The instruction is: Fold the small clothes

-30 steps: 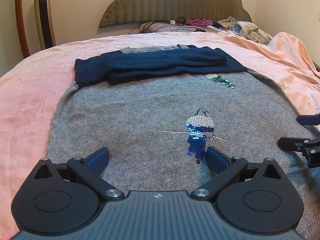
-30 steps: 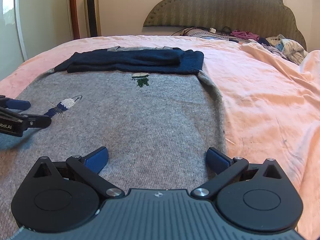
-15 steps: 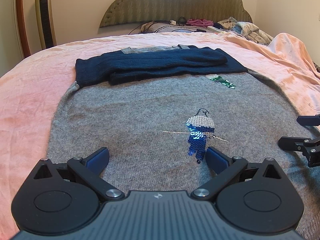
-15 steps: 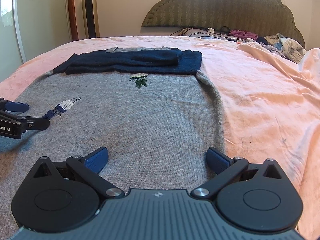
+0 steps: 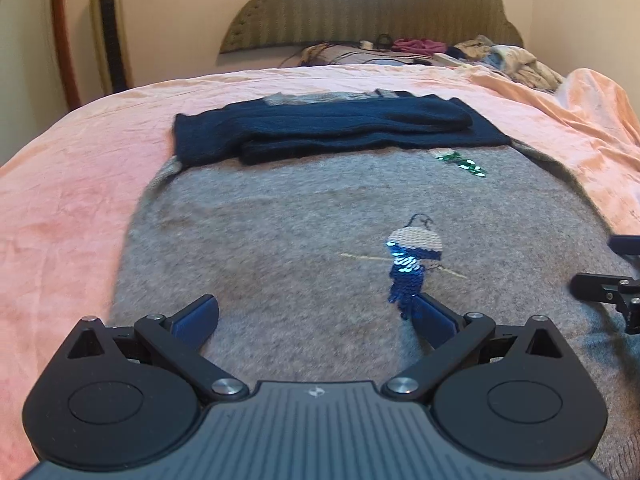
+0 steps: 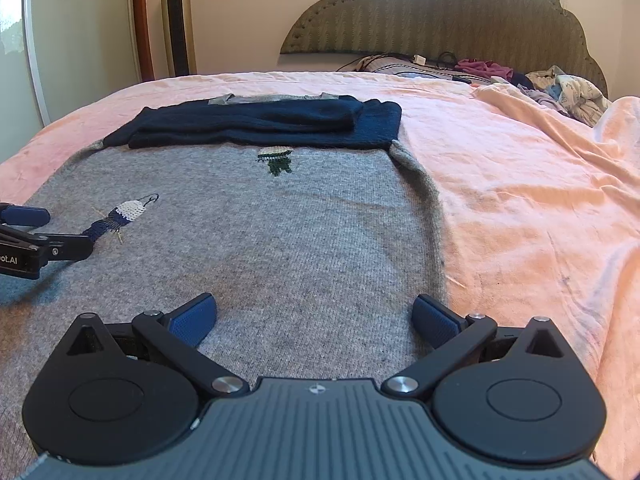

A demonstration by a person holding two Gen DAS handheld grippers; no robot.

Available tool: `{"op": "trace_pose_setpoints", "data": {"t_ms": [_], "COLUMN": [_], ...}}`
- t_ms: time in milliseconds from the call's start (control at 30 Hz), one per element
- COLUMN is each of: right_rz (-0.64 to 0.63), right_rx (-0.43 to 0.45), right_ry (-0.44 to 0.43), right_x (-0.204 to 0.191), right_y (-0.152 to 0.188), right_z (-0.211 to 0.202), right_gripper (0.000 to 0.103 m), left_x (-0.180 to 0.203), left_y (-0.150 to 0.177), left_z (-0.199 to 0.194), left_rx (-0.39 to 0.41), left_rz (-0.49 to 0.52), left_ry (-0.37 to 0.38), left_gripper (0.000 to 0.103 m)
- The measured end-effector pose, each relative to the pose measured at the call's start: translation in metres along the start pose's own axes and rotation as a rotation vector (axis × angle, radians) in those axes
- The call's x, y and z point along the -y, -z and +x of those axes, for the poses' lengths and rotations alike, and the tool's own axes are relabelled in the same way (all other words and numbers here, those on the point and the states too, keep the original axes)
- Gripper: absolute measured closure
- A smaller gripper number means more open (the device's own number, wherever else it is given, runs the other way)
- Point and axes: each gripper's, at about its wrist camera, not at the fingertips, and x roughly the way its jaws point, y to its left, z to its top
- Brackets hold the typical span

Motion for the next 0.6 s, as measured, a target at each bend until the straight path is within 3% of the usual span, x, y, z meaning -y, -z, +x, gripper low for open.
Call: {"op": "trace_pose_setpoints", "data": {"t_ms": [100,200,333,400,467,600], "right_rz": [0.104,0.265,0.523,0.651,0.685,0.728], "right_rx": [-0.003,0.014,-0.087,-0.149,-0.165,-0.309], "right_ry": [-0.008,-0.173,-0.304,-0.403,-0.461,-0.678], "right_x": [0.011,0.042,0.1,0.122,0.128,0.118], "right_y": [0.005,0.019,0.038,0.05,0.054,0.056], "right_z": [-0.027,-0.069,-0.09,-0.084,-0.081,-0.067], "right_gripper": [0.0,0.0,0.0,0.0,0.0,0.0], "left_x": [-0.015,-0.05,-0.107,-0.125,-0.136,-0.146], "left_y": [0.012,0.03,0.054,0.062,0.064,0.072], "left_z": [-0.026,-0.063,-0.086,-0.089,-0.086,-0.067], "left_rx": [-0.017,-0.013,-0.054,-0.048,-0.062,-0.179], "left_rz": [-0.087,-0.222,-0.442,-0.511,-0.555,-0.713], "left_ry": [-0.03,0.078,0.179,0.271,0.354,0.705], "left_gripper": [0.0,0.0,0.0,0.0,0.0,0.0]}}
